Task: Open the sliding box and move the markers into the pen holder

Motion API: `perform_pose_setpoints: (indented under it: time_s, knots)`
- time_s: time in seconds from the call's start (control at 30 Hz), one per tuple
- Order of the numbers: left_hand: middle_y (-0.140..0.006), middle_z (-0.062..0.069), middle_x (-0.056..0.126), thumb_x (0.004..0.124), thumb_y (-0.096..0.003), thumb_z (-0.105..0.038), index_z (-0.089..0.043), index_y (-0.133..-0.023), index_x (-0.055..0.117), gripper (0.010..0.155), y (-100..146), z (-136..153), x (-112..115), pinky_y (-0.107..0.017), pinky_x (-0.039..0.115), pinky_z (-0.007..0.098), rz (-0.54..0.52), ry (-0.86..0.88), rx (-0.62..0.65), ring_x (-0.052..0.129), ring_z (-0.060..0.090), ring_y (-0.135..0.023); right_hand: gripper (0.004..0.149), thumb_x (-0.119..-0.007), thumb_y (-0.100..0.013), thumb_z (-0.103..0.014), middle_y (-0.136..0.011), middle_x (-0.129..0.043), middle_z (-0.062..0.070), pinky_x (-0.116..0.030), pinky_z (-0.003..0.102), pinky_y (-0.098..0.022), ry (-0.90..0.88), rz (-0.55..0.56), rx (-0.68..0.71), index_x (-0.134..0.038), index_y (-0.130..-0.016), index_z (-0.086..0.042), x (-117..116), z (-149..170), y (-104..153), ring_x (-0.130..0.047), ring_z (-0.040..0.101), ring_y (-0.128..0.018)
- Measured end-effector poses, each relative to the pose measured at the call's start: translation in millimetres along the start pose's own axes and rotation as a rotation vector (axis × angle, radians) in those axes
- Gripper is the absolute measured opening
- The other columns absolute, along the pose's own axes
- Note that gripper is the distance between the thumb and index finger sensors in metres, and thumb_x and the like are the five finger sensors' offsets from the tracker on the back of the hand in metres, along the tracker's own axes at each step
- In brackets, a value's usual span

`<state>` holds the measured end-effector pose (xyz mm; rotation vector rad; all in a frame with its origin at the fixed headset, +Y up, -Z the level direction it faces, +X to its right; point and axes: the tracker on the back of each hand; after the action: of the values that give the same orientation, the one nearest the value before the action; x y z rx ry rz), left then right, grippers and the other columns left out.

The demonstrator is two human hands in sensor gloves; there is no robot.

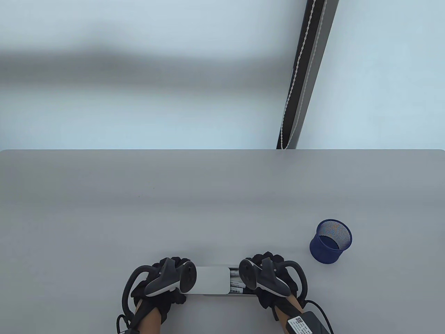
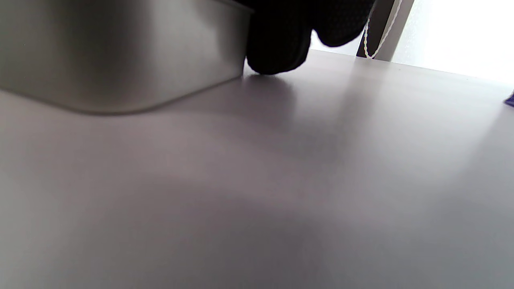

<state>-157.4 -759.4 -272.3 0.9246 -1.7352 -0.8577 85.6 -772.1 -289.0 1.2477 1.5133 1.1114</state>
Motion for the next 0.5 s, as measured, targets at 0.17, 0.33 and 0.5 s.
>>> perform_pose_setpoints:
  time_s: [0.17, 0.33, 0.5]
  knots:
    - [-0.117, -0.008, 0.042, 0.070, -0.0402, -0.064, -0.038, -0.105, 0.031, 0.080, -0.3, 0.1, 0.0, -0.084, 0.060, 0.040, 0.004, 0.001, -0.002, 0.056, 0.020, -0.112, 0.075, -0.101, -0.022, -0.007, -0.082, -0.078, -0.010, -0.072, 0.036, -0.061, 0.042, -0.012, 0.016, -0.068, -0.078, -0.043, 1.1, -3.5, -0.8, -0.086, 0.013, -0.067]
    - [-0.117, -0.009, 0.042, 0.070, -0.0400, -0.064, -0.039, -0.105, 0.031, 0.080, -0.6, 0.5, 0.1, -0.084, 0.060, 0.040, 0.005, 0.005, -0.004, 0.056, 0.020, -0.112, 0.078, -0.102, -0.018, -0.006, -0.080, -0.079, -0.009, -0.075, 0.035, -0.059, 0.082, -0.002, 0.045, -0.068, -0.078, -0.042, 2.3, -4.6, -1.3, -0.088, 0.012, -0.065]
    - [-0.117, -0.009, 0.042, 0.070, -0.0399, -0.064, -0.039, -0.105, 0.031, 0.080, -0.7, 0.9, 0.0, -0.084, 0.060, 0.040, 0.005, 0.008, -0.005, 0.056, 0.020, -0.112, 0.081, -0.103, -0.014, -0.006, -0.080, -0.081, -0.008, -0.077, 0.035, -0.059, 0.127, 0.021, 0.077, -0.068, -0.079, -0.040, 3.5, -7.2, 0.5, -0.090, 0.013, -0.065]
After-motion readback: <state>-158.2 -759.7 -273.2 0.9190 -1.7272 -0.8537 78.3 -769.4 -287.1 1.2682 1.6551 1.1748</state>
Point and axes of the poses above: the tracker on the back of each hand, its own z axis roughly to the little-finger side, its own y axis roughly from the fingertips to the wrist, x = y × z
